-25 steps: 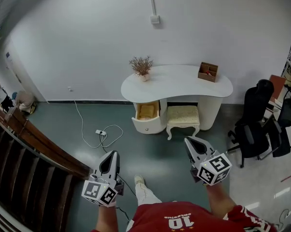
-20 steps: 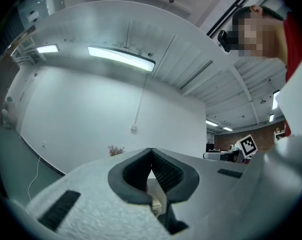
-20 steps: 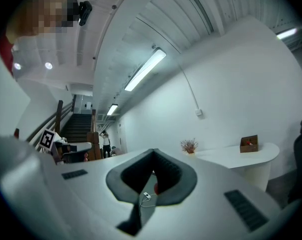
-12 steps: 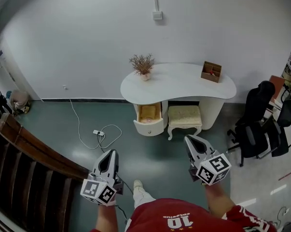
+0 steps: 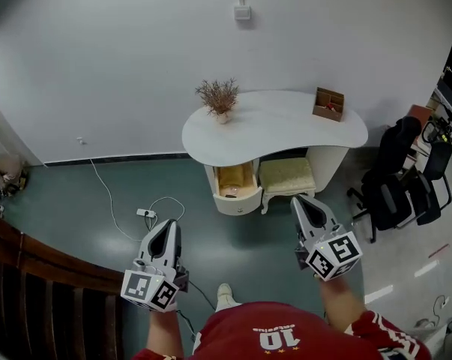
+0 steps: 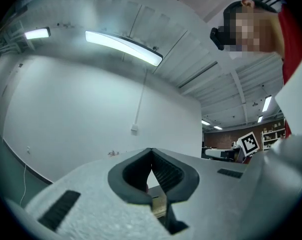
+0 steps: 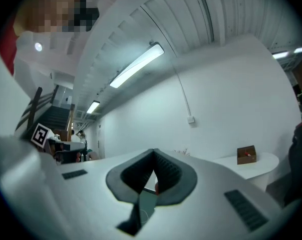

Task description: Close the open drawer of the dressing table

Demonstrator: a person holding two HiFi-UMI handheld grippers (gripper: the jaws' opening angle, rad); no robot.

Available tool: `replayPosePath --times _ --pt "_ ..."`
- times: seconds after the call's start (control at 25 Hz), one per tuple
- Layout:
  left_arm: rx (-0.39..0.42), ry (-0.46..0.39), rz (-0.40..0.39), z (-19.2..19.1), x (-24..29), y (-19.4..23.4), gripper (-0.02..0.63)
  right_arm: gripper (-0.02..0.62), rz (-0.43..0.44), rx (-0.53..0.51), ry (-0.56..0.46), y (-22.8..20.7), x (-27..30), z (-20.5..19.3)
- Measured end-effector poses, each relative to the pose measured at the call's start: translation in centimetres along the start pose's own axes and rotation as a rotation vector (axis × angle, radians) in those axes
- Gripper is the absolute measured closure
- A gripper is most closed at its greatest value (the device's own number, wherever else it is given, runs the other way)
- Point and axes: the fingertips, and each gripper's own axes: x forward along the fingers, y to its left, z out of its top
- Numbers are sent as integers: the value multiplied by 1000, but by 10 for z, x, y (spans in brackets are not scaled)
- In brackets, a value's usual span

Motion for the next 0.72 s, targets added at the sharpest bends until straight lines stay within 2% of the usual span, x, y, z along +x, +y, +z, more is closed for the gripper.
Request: replayPosePath --times 0.2,0.28,0.32,0.36,0.52,0.6,0.72 --pt "56 23 -96 7 24 47 606 589 -79 -21 -6 23 38 -3" --pt "48 31 -129 5 33 65 606 598 -110 -8 -9 32 52 -8" --pt "40 34 -145 5 37 73 606 580 -119 1 -4 37 59 -12" --pt "33 35 -159 4 40 80 606 504 -123 7 6 43 65 -17" --pt "8 36 -188 -2 48 100 606 405 -131 -5 48 61 83 -35" --pt "2 38 -198 -8 50 105 606 375 -140 -12 57 63 91 -40" --pt "10 48 -224 -15 53 109 606 366 -156 -20 67 64 103 -46"
